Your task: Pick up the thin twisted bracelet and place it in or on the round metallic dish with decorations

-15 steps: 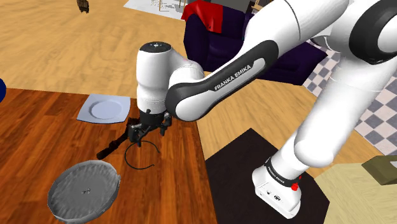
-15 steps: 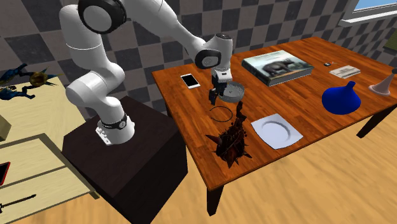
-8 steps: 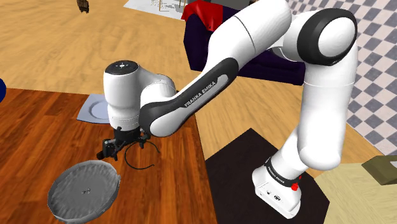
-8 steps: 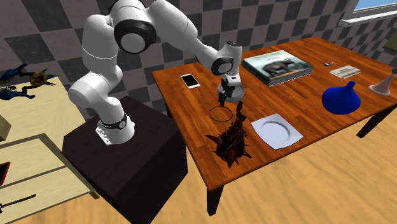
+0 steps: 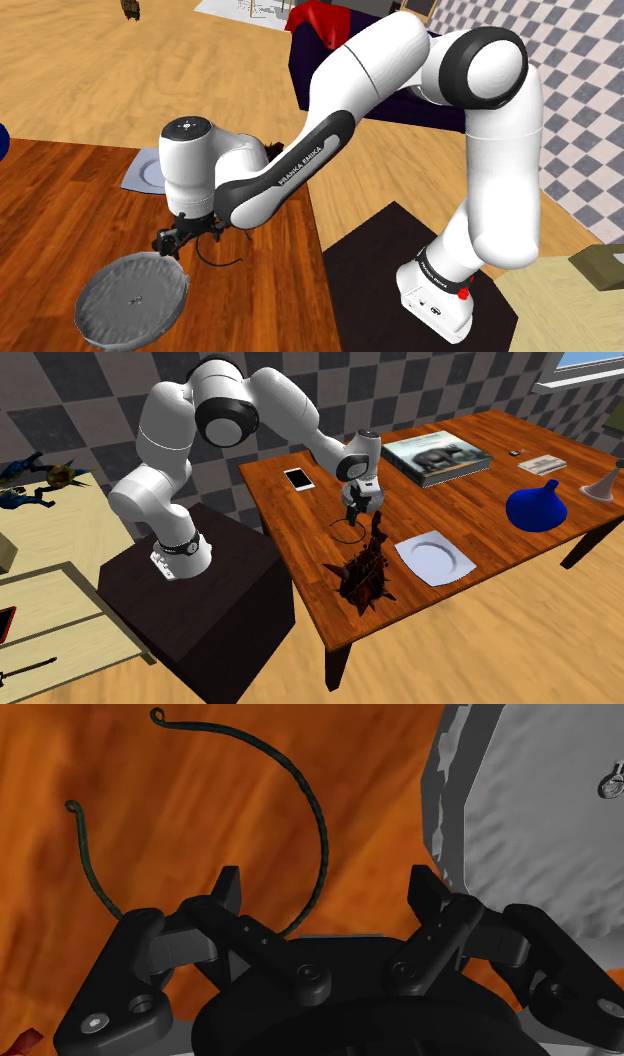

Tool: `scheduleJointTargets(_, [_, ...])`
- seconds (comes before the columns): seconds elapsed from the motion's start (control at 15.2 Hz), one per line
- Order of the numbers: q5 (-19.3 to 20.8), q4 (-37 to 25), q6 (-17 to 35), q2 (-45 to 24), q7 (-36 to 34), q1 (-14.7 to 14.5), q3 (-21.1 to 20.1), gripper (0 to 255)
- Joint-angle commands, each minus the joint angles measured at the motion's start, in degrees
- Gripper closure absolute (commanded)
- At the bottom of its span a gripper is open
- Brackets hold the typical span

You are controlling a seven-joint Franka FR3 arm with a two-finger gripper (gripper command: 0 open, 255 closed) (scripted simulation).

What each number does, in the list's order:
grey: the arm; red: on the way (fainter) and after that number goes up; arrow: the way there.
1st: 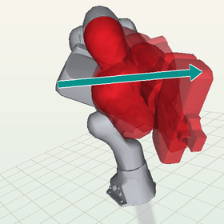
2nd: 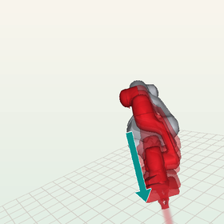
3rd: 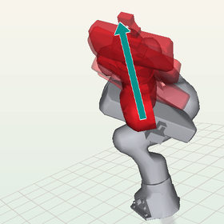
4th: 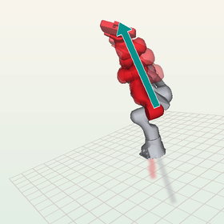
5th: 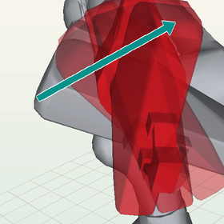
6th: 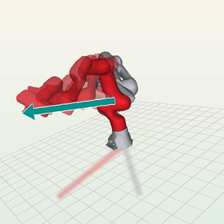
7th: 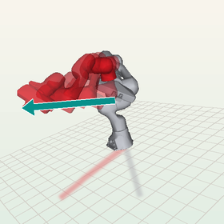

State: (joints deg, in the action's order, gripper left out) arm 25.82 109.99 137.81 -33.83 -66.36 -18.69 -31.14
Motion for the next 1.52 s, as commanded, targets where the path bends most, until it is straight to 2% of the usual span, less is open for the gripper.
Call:
scheduleJointTargets(0.0, [0.2,0.3,0.2,-1.0,-0.1,-0.4,0.1,0])
scheduleJointTargets(0.46, [0.2,0.3,0.2,-1.0,-0.1,-0.5,0.1,0])
scheduleJointTargets(0.53, [0.2,0.6,0.4,-0.8,-0.2,-0.4,0.1,255])
scheduleJointTargets(0.99, [0.2,0.2,0.2,-1.0,-0.5,-0.8,0.1,255])
scheduleJointTargets(1.45, [-1.8,0.5,-2.2,1.9,1.2,0.7,-1.5,255])
